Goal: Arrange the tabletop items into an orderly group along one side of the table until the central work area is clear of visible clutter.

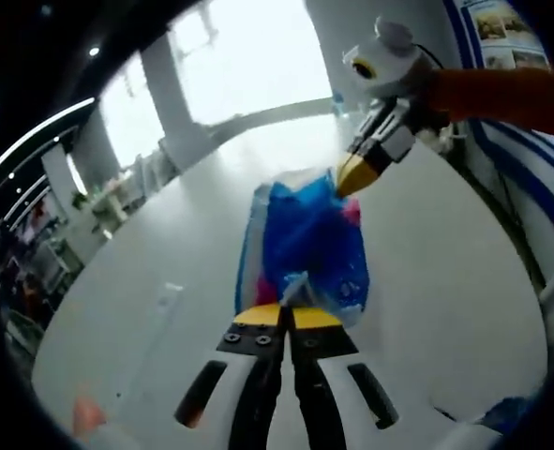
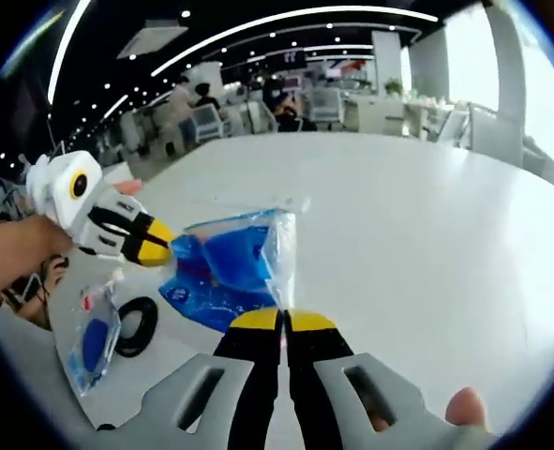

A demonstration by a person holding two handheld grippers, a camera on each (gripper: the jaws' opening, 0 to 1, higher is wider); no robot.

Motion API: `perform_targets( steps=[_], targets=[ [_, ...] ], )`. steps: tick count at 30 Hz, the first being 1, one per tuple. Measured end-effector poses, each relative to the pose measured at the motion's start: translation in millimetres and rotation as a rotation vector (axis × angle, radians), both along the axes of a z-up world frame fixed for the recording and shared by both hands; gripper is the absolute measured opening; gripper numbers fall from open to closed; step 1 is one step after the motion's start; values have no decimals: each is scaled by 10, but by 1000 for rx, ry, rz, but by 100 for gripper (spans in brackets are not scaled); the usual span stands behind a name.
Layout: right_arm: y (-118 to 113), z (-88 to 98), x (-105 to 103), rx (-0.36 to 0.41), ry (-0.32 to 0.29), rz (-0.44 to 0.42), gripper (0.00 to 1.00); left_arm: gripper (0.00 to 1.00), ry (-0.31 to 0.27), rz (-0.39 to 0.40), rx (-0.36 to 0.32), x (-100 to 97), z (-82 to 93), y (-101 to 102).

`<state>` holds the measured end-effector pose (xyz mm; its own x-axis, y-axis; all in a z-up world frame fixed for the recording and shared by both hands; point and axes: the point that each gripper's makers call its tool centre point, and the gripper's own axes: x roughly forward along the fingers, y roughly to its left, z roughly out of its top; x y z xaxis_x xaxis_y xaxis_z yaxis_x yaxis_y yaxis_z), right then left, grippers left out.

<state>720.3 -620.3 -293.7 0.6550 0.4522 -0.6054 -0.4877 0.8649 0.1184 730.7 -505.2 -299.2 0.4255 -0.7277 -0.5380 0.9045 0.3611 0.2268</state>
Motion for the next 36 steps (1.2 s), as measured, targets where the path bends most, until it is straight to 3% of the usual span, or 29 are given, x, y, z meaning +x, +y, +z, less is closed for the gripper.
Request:
perform_targets(
  steps=[11, 19, 24, 36],
  targets=[
    [-127, -351, 159, 2, 77, -53, 3, 0, 51, -14, 37, 164, -428, -134],
    [-172, -541, 247, 9, 134, -92, 3, 0, 87, 8, 42, 281, -575, -152],
    [-170, -652, 261, 9, 170, -97, 3, 0, 97, -7, 86, 275, -749, -164],
    [-266, -749, 265, 5, 198, -138, 4, 3, 86, -3, 79, 354, -756, -234]
  ],
)
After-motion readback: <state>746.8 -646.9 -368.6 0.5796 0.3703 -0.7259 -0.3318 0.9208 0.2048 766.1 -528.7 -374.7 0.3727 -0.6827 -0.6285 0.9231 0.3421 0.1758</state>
